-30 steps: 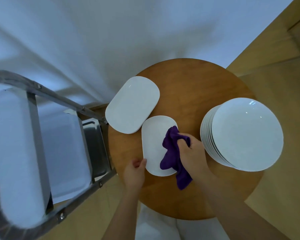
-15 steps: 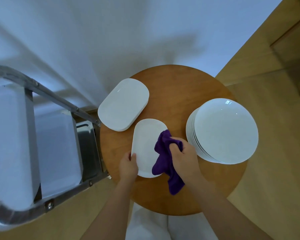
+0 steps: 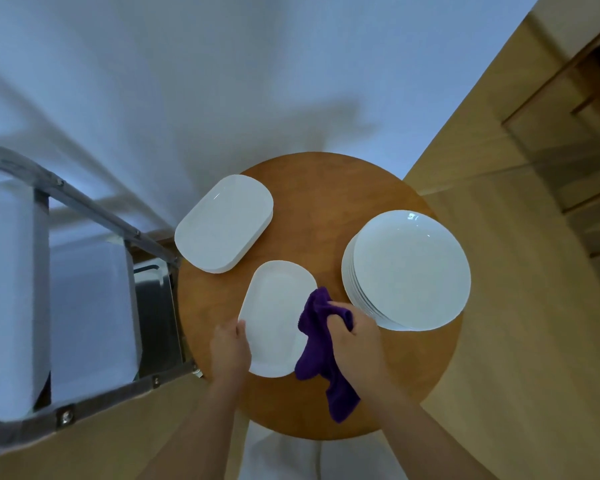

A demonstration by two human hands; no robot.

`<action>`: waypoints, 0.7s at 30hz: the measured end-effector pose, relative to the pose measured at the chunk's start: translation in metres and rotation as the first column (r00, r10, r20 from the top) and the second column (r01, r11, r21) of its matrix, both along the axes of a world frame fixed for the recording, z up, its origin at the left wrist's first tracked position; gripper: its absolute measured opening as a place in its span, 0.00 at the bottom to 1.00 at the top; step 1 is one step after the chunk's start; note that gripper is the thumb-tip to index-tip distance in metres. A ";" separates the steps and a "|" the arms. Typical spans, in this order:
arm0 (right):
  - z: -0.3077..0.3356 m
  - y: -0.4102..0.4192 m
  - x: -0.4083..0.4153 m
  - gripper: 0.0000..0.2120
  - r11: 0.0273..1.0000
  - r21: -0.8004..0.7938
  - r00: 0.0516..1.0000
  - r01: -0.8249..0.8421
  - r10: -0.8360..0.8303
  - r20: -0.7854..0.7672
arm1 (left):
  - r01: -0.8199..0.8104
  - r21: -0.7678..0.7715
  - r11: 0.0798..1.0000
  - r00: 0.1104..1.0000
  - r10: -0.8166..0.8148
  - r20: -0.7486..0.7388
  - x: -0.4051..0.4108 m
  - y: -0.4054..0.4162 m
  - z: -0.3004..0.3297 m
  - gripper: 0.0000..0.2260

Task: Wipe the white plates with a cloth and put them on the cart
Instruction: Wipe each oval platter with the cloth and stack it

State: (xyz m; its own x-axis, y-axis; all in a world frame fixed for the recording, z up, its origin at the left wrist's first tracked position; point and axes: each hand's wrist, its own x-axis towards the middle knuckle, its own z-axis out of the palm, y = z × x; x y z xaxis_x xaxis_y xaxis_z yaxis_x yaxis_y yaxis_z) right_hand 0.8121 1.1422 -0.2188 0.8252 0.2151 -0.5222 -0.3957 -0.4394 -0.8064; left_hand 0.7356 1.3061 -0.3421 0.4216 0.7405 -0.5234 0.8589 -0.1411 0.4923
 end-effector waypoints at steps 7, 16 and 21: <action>-0.004 0.002 -0.005 0.10 1.000 0.022 1.000 -0.019 0.019 -0.023 | 0.136 0.116 0.984 0.986 -0.122 -0.117 -0.001 0.004 -0.002 0.14; -0.005 0.011 -0.003 0.10 0.998 0.025 0.998 -0.061 0.062 -0.012 | 0.007 0.052 0.999 1.000 -0.007 0.015 0.000 -0.003 0.013 0.07; 0.013 0.011 0.007 0.10 0.998 0.062 1.000 -0.012 0.012 0.012 | -0.183 -0.231 0.956 0.942 0.238 0.238 -0.001 -0.014 0.053 0.10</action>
State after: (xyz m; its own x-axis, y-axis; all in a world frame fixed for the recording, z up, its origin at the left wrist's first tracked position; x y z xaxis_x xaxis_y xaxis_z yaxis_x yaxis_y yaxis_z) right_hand 0.8191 1.1528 -0.2055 0.8286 0.2568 -0.4975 -0.3808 -0.3928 -0.8371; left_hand 0.7345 1.2916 -0.2889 0.4098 0.7165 -0.5645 0.6954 0.1552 0.7017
